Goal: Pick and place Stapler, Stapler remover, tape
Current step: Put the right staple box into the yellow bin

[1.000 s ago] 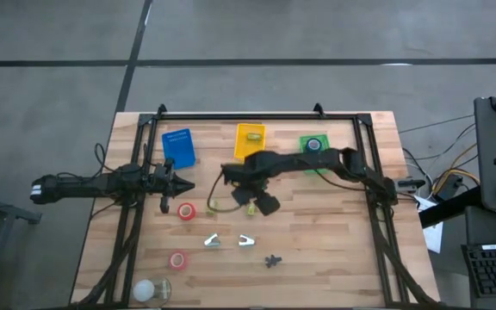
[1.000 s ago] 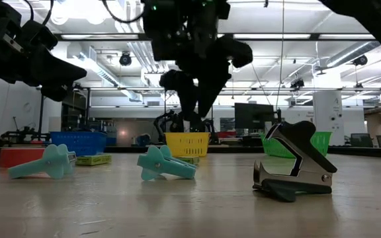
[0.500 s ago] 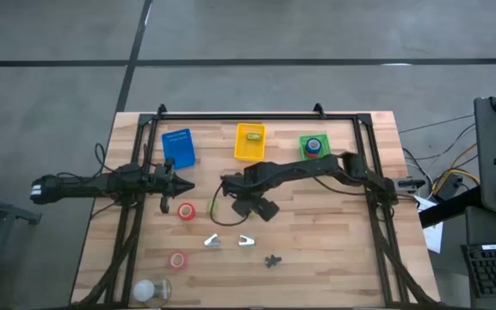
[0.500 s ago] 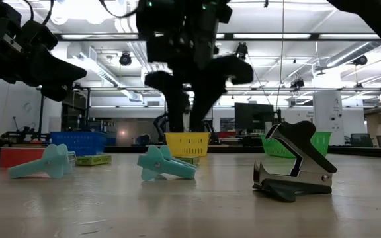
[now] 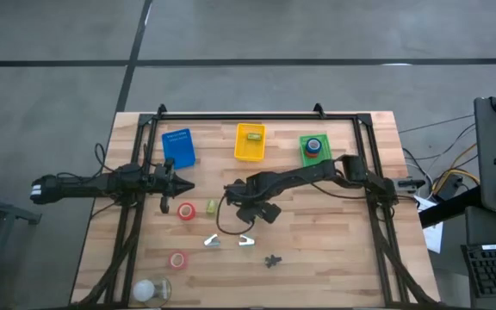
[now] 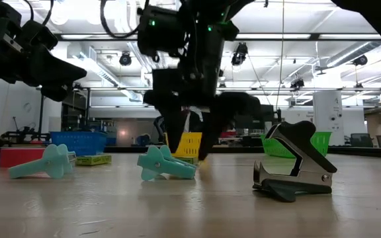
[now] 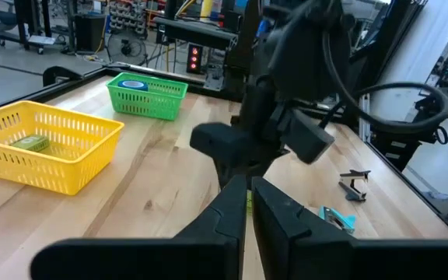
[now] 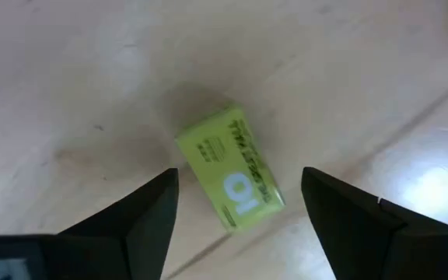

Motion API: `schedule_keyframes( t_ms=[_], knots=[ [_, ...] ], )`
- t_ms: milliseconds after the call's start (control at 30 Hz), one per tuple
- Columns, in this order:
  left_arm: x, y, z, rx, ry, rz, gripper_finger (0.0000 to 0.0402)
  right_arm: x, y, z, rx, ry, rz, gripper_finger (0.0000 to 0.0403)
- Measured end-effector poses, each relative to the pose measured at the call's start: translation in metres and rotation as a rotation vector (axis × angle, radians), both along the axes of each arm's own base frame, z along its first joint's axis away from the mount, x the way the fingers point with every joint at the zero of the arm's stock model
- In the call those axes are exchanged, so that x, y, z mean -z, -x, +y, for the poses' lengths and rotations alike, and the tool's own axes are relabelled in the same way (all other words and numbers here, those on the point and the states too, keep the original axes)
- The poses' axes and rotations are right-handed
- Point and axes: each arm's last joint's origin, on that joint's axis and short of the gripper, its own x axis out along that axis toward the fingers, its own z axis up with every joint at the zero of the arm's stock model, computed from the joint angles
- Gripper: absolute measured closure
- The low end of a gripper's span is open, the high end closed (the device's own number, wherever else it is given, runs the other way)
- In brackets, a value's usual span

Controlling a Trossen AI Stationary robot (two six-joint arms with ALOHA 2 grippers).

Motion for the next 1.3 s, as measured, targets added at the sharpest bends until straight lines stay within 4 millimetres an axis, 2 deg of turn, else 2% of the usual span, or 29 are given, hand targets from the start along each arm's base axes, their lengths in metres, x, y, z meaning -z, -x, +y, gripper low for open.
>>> schedule_keyframes(
  t_ms=[233, 567, 1067, 1300],
  knots=[
    [0.000, 0.000, 0.000, 0.000, 0.000, 0.000, 0.0376, 0.008, 0.003, 0.000, 0.029, -0.008, 0.007, 0.0145],
    [0.000, 0.000, 0.000, 0.000, 0.000, 0.000, 0.0376, 0.009, 0.004, 0.001, 0.067, -0.065, 0.019, 0.0208],
    [0.000, 0.000, 0.000, 0.000, 0.000, 0.000, 0.0376, 0.008, 0.002, -0.006, 0.256, -0.169, 0.020, 0.0284],
    [0.000, 0.000, 0.000, 0.000, 0.000, 0.000, 0.0376, 0.003, 0.002, -0.021, 0.334, -0.167, 0.011, 0.0283]
  ],
)
